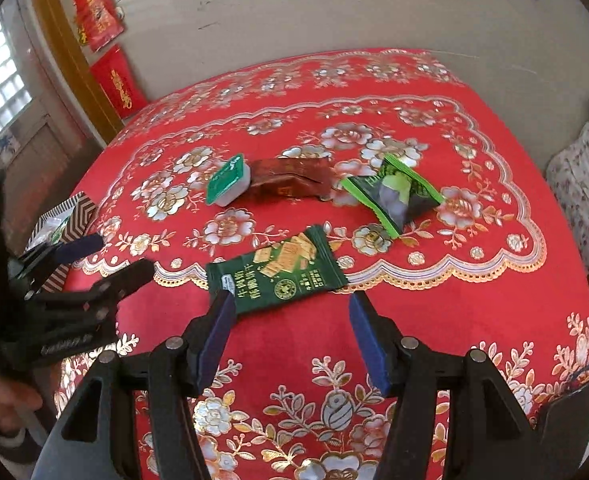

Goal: Organize snacks
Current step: 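Move both tools back to the table toward the green tin and brown wrapper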

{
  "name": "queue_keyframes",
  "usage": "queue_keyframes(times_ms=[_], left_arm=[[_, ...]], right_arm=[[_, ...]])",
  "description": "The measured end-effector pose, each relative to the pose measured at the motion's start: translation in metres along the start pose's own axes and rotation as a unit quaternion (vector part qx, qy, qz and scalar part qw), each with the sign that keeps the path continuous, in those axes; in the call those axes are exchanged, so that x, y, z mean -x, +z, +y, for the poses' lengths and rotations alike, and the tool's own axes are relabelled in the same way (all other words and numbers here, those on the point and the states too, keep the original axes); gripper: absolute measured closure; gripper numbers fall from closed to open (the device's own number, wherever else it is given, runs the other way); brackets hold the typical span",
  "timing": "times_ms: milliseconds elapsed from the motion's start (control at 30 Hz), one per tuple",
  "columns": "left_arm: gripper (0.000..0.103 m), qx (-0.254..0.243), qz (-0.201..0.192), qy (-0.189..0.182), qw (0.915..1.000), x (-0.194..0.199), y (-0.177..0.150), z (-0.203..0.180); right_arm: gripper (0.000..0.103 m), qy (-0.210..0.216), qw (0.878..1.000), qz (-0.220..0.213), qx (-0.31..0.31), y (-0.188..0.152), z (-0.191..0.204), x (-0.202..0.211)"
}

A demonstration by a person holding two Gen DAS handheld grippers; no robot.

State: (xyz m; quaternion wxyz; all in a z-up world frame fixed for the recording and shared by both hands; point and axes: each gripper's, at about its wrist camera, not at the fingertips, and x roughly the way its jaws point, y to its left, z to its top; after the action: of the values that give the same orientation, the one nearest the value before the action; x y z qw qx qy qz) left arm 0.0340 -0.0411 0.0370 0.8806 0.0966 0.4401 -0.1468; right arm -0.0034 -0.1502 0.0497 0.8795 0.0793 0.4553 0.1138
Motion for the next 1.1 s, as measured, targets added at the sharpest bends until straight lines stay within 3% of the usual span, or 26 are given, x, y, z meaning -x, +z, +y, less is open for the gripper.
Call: queue_keyframes(times_ms=[167, 433, 1100], left_arm=[[0.016, -0.034, -0.007, -0.024, 0.9991, -0.019, 0.025, -0.006], [0.016, -0.109, 0.016, -0.048, 0.9927, -0.058, 0.054, -0.020], [0.016, -0.134, 0.011, -0.087, 0.9871, -0.090, 0.074, -0.034]], right_arm=[[0.043, 0.000, 1.000, 0.003, -0.002, 0.000, -0.003, -0.002], [0.043, 0.001, 1.000, -0.002, -0.008, 0.001, -0.007, -0.002], [0.043, -0.001, 0.999, 0.023, -0.026, -0.001, -0.010, -0.018]])
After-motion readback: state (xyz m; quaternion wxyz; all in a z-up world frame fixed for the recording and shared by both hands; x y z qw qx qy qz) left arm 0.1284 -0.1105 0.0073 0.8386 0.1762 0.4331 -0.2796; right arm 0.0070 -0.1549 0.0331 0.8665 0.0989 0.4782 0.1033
